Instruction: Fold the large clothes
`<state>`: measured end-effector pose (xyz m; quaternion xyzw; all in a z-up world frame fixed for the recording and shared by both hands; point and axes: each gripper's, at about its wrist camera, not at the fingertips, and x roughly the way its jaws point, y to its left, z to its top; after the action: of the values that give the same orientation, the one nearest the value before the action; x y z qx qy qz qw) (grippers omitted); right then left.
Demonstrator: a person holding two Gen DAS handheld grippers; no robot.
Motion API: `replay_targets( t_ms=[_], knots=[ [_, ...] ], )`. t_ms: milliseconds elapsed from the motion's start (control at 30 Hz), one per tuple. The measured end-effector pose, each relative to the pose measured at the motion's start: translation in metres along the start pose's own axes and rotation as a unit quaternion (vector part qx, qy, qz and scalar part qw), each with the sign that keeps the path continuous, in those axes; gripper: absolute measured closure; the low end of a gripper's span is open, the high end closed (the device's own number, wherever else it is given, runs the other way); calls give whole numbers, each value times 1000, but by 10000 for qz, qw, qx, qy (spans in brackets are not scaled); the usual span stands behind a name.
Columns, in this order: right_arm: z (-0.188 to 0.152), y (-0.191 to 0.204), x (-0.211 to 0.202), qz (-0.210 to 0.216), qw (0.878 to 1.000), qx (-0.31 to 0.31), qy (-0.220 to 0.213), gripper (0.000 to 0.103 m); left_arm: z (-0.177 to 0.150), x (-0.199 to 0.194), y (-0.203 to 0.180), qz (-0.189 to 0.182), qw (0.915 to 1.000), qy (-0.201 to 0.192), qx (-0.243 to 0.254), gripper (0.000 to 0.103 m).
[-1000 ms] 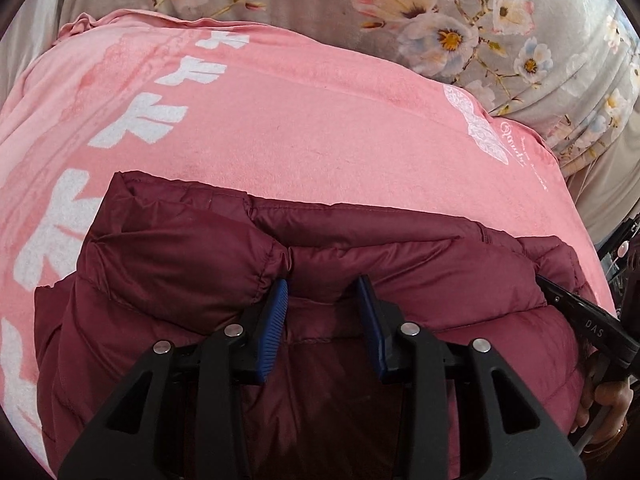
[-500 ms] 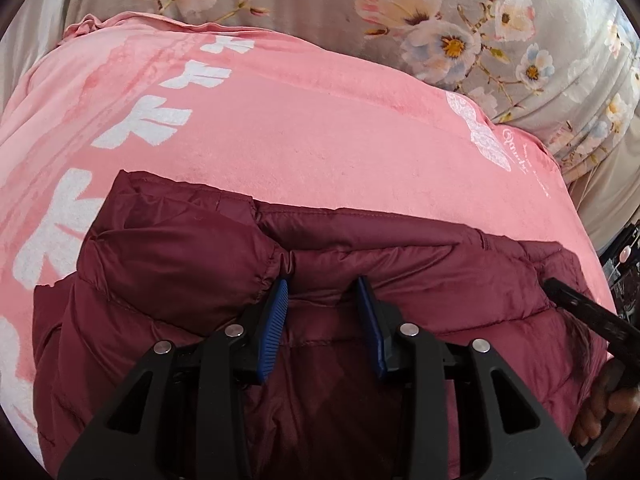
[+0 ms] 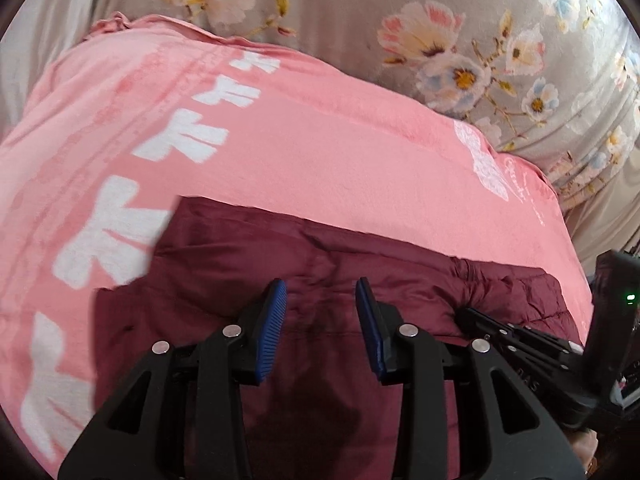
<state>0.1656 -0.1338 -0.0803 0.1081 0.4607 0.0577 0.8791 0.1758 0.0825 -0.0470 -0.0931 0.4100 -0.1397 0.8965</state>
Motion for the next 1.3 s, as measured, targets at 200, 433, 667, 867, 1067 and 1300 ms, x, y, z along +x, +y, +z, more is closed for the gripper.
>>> replay_targets(
  t_ms=[200, 433, 667, 867, 1067, 1300],
  knots=[
    [-1, -1, 9, -46, 10000, -62, -15, 103, -12, -48, 41, 75, 9997, -43, -242, 60],
    [-3, 0, 11, -100, 9998, -124, -88, 103, -67, -84, 93, -147, 9923, 512, -1122, 50],
    [-5, 2, 11, -44, 9999, -74, -134, 103, -91, -73, 90, -508, 9840, 735, -1544, 41],
    [-7, -2, 9, 116, 9997, -2, -194, 103, -84, -68, 73, -744, 9826, 730, -1537, 76],
    [-16, -14, -43, 690, 9954, 393, -542, 96, -66, -97, 37, -859, 9903, 265, -1058, 90],
    [-71, -28, -139, 680, 9953, 138, -672, 96, -45, -125, 11, -1076, 9913, -86, -750, 91]
  ],
)
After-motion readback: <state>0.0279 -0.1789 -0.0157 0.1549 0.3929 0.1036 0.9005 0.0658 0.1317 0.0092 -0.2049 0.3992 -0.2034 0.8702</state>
